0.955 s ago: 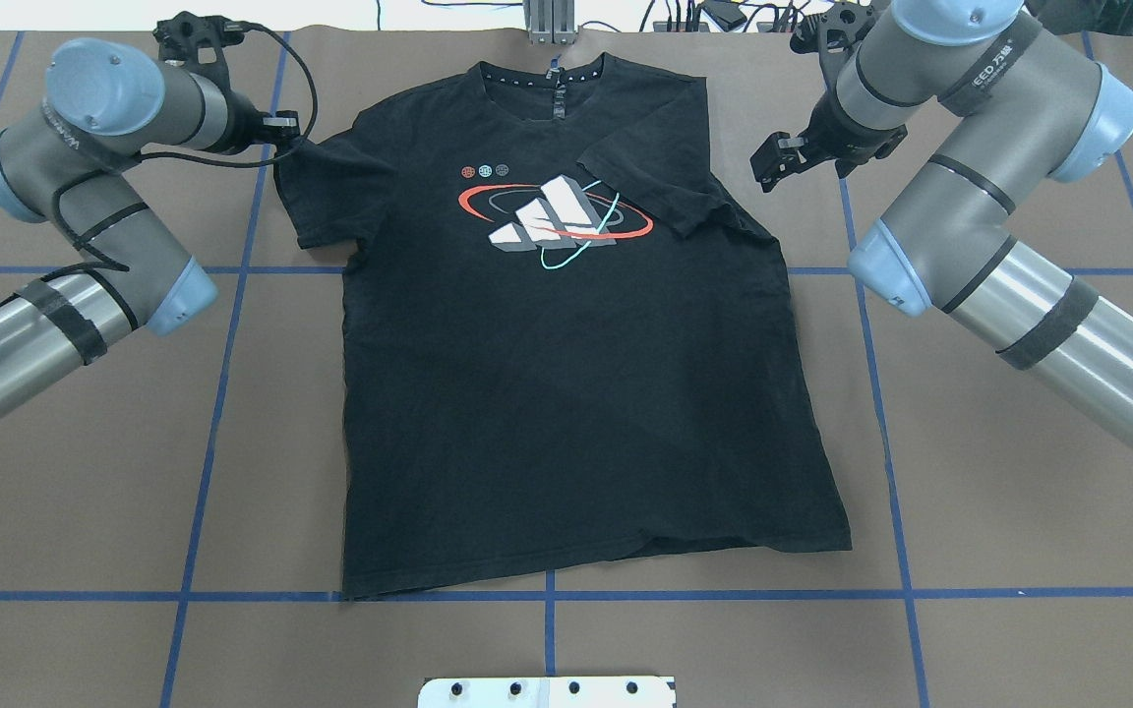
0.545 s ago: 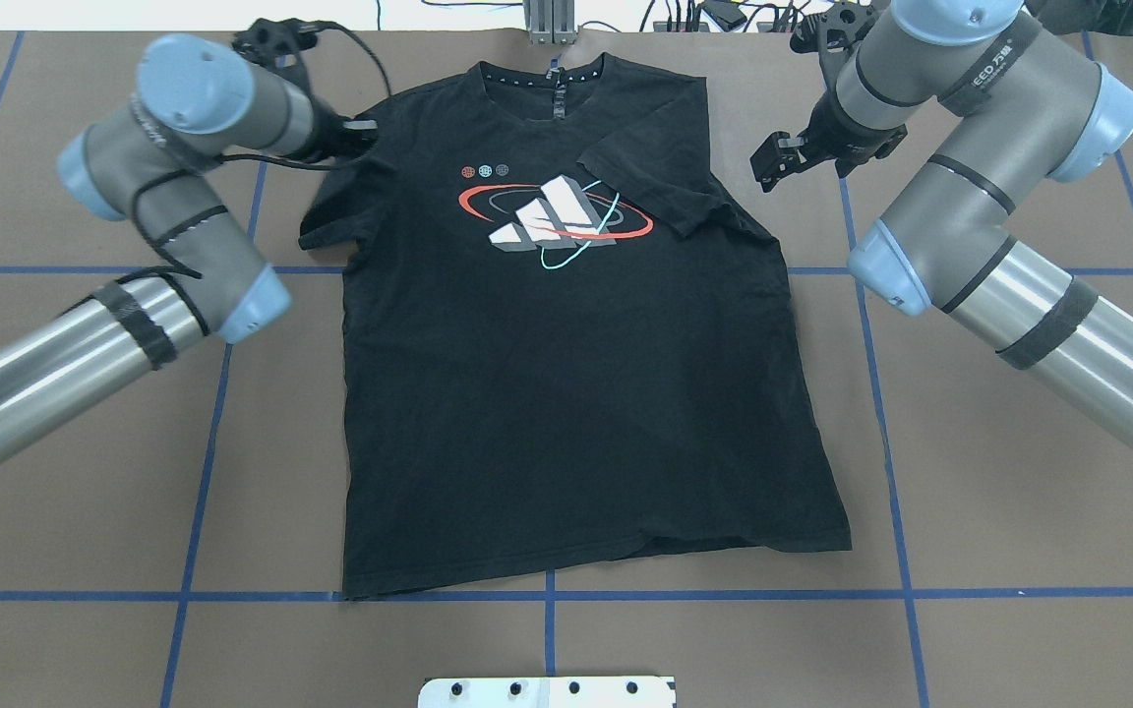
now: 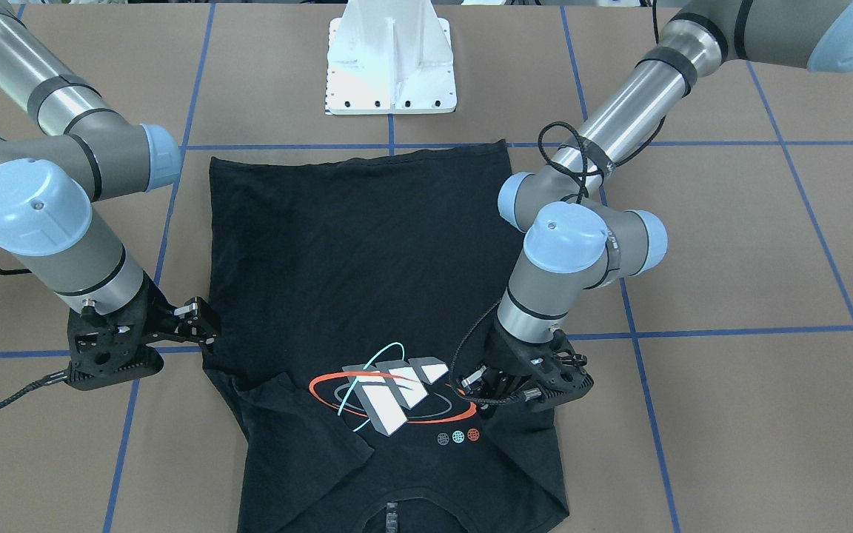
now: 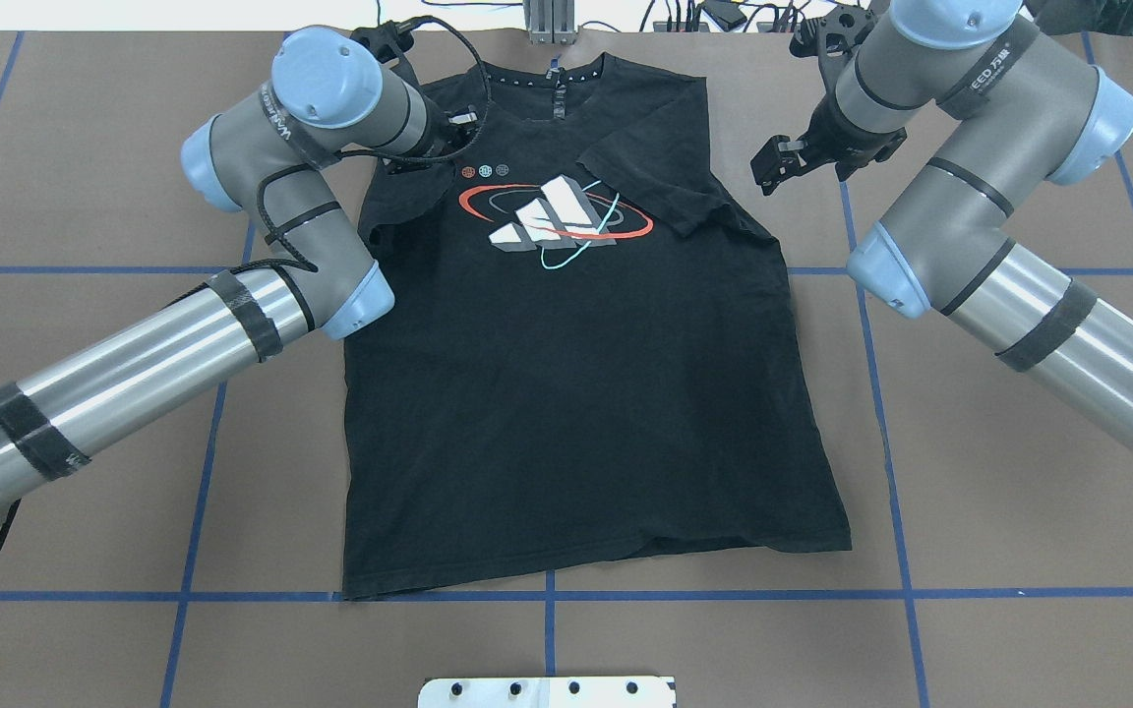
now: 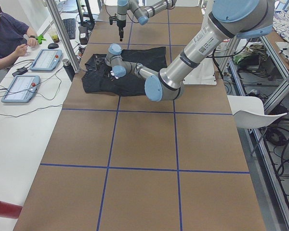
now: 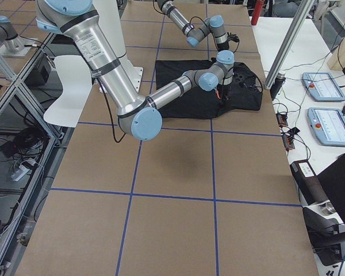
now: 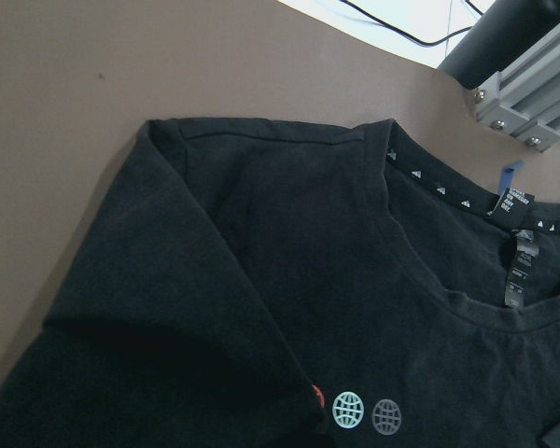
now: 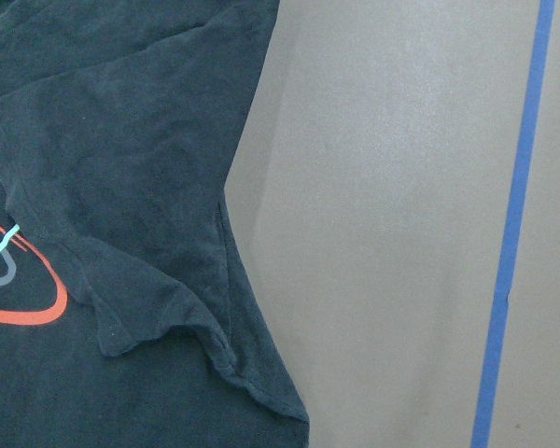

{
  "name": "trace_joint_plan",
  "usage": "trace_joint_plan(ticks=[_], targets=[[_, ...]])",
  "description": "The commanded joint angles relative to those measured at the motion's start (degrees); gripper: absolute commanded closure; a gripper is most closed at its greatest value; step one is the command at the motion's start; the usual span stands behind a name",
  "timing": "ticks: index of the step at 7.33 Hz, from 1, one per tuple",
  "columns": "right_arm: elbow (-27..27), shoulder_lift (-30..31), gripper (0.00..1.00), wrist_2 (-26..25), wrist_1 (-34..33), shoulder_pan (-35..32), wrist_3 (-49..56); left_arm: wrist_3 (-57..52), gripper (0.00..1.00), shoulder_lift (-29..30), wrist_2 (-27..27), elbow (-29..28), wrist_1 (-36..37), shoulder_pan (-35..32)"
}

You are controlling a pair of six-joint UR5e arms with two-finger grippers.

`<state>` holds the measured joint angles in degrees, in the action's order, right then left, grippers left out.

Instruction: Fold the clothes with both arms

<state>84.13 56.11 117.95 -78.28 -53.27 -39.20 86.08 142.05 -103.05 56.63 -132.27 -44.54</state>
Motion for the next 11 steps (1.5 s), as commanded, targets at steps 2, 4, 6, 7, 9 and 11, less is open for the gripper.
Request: trace_joint_plan(ticks=[2, 4, 6, 7, 9, 11], targets=[[0.0, 0.0, 0.0, 0.0, 0.0, 0.0, 0.0, 5.2, 1.0, 3.2, 0.0, -3.6, -0.3, 0.2], [0.0, 0.0, 0.0, 0.0, 0.0, 0.1, 0.0, 5.7, 0.91, 3.6, 2.7, -4.8, -1.8, 0.6], [0.0, -0.1, 0.0, -0.1, 0.0, 0.2, 0.0, 5.5, 0.01, 3.5, 2.7, -4.6, -1.9, 0.9], [0.0, -0.1, 0.0, -0.1, 0.0, 0.2, -0.1, 4.6, 0.0, 3.5, 2.6, -4.0, -1.9, 0.9], [0.8, 0.0, 0.0, 0.0, 0.1, 0.2, -2.1, -3.1, 0.0, 1.2, -0.5, 3.1, 1.3, 1.1], [5.0, 2.7, 0.0, 0.0, 0.0, 0.7, -6.7, -6.3, 0.0, -6.0, -5.0, 20.5, 14.6, 1.4]])
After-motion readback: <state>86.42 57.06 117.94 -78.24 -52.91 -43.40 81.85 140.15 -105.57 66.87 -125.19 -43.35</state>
